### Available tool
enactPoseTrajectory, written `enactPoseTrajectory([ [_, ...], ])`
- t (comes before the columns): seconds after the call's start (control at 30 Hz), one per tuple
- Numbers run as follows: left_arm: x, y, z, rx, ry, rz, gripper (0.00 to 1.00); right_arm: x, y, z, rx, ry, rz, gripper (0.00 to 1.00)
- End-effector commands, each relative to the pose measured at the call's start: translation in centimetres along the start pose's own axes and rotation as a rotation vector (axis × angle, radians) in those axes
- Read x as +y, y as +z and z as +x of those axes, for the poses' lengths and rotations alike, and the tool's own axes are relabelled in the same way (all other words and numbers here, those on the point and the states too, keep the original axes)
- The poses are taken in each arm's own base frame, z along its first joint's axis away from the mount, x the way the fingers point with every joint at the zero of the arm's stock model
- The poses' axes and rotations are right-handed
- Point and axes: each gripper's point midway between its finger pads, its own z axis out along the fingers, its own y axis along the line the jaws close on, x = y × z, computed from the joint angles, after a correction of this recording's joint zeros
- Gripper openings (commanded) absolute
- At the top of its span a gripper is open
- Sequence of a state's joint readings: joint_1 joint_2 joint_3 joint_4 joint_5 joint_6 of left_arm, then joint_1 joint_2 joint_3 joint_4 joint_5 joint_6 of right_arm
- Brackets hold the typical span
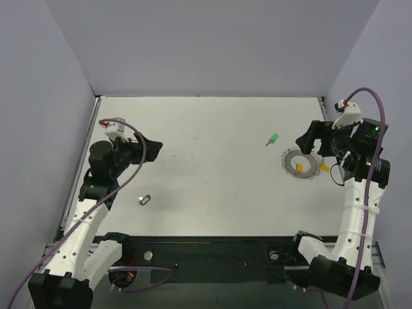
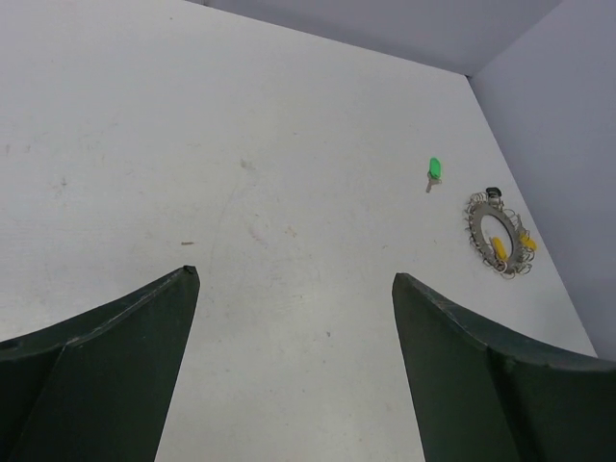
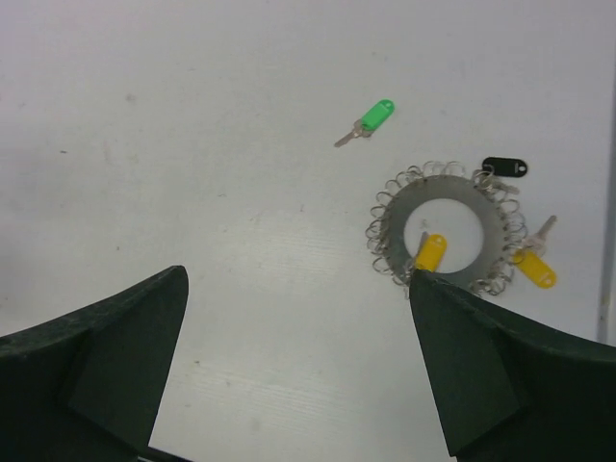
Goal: Put the keys on the keyring
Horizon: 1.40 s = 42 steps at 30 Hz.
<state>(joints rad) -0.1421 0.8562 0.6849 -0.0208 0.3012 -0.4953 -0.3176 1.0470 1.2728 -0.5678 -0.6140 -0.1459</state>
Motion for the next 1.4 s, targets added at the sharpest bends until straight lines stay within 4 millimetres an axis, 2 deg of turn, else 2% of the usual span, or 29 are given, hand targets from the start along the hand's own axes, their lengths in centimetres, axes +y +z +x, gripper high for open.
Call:
enactPoseTrajectory([
  [0.0, -2.1, -1.9, -4.7, -0.071, 0.017, -0.022, 0.92, 2.4, 0.3, 0.9, 0.000, 0.170, -0.193, 0.93],
  [0.03, -1.7, -2.2, -4.2, -0.048, 0.022, -0.042, 0.92, 2.0, 0.0, 0.9, -0.003, 0.178, -0.178, 0.93],
  [0.13, -2.2, -3.3, -4.8, -0.068, 0.046, -0.041, 0.92, 0.6, -1.2, 0.7, -0.040, 0.164, -0.062, 0.93],
  [0.3, -2.3, -4.3, -5.0, -0.068, 0.083, -0.055, 0.92, -0.2, -3.2, -0.3, -0.103, 0.188, 0.066, 0.93],
  [0.63, -2.9, -5.9, -6.3, -0.096, 0.159, -0.066, 0.93, 0.1, -5.1, -1.7, -0.184, 0.263, 0.127, 0.94],
  [0.8, -2.8, -6.4, -6.1, -0.104, 0.183, -0.070, 0.93, -0.1, -4.9, -1.4, -0.195, 0.307, 0.144, 0.94],
  [1.0, -2.4, -6.6, -4.9, -0.094, 0.211, -0.067, 0.93, -0.1, -4.5, -0.8, -0.201, 0.339, 0.136, 0.94],
  [1.37, -0.7, -6.5, -2.3, -0.130, 0.329, -0.082, 0.93, -1.0, -2.2, 1.7, -0.188, 0.366, 0.135, 0.94],
])
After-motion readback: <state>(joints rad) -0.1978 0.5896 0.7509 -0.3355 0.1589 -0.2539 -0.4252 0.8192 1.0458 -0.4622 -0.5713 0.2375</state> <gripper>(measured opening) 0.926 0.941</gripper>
